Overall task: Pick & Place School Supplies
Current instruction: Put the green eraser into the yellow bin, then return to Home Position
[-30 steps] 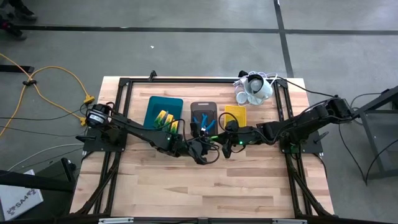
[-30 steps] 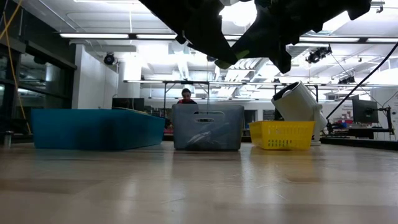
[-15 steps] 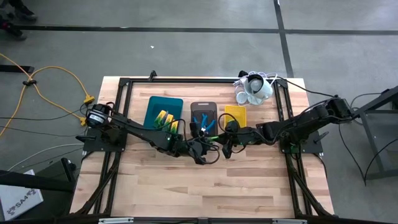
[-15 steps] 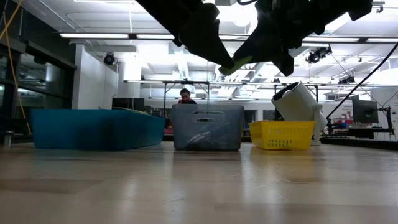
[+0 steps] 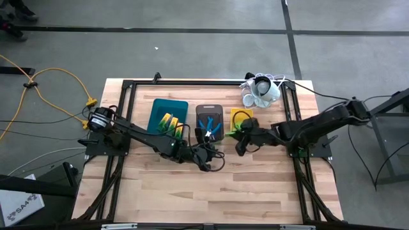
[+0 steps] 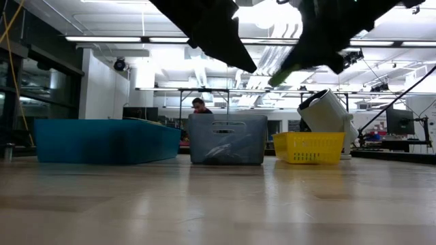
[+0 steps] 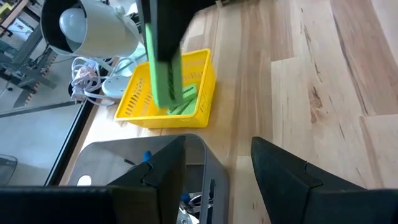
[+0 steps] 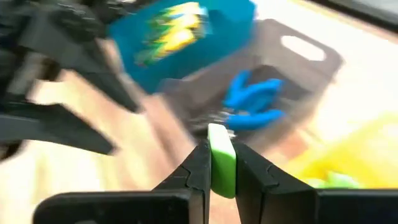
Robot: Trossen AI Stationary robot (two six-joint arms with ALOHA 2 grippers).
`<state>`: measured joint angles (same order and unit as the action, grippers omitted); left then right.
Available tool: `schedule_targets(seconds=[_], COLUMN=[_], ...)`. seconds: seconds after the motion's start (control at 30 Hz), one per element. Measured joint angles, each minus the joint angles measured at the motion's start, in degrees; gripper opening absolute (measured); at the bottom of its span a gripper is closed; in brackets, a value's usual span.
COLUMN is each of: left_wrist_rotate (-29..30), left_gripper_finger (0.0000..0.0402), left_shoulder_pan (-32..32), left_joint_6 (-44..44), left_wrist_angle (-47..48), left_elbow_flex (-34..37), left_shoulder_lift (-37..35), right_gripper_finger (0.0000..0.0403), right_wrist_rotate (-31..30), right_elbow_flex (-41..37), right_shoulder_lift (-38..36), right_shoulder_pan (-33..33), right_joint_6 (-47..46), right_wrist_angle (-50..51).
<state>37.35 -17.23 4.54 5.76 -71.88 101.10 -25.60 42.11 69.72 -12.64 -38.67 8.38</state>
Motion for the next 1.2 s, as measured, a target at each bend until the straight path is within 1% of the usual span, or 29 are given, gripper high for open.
schedule_targets(seconds=[0.17,0.27,0.5,0.87,1.0,1.2], left_wrist_rotate=[0.05,0.03,0.03,0.03,0.03,0.02], left_gripper_finger=[0.0173,0.0173,0.0173,0.0173,0.0173,0.0173], left_shoulder_pan=[0.02,0.02,0.02,0.02,0.02,0.02], left_joint_6=[0.00,0.02,0.13,0.63,0.63,0.64], left_wrist_angle=[0.02,0.01,-0.04,-0.26,-0.26,-0.28], left_elbow_flex=[0.00,0.00,0.00,0.00,0.00,0.00], left_shoulder_lift=[0.00,0.00,0.00,0.00,0.00,0.00], right_gripper_finger=[0.0036,0.0037,0.0037,0.0042,0.0058,0.0080], right_wrist_rotate=[-7.07,-7.60,-10.06,-10.33,-10.18,-9.20], right_elbow_flex=[-0.01,0.00,-0.02,0.02,0.02,0.00], right_shoulder_lift=[-1.31,-0.97,0.71,7.58,9.12,9.37], right_shoulder_pan=[0.32,1.27,4.25,12.59,13.90,13.93], right_joint_6=[-4.25,-7.21,-7.31,-2.45,-1.04,0.92], right_wrist_angle=[13.17,17.43,23.00,22.34,21.12,18.71])
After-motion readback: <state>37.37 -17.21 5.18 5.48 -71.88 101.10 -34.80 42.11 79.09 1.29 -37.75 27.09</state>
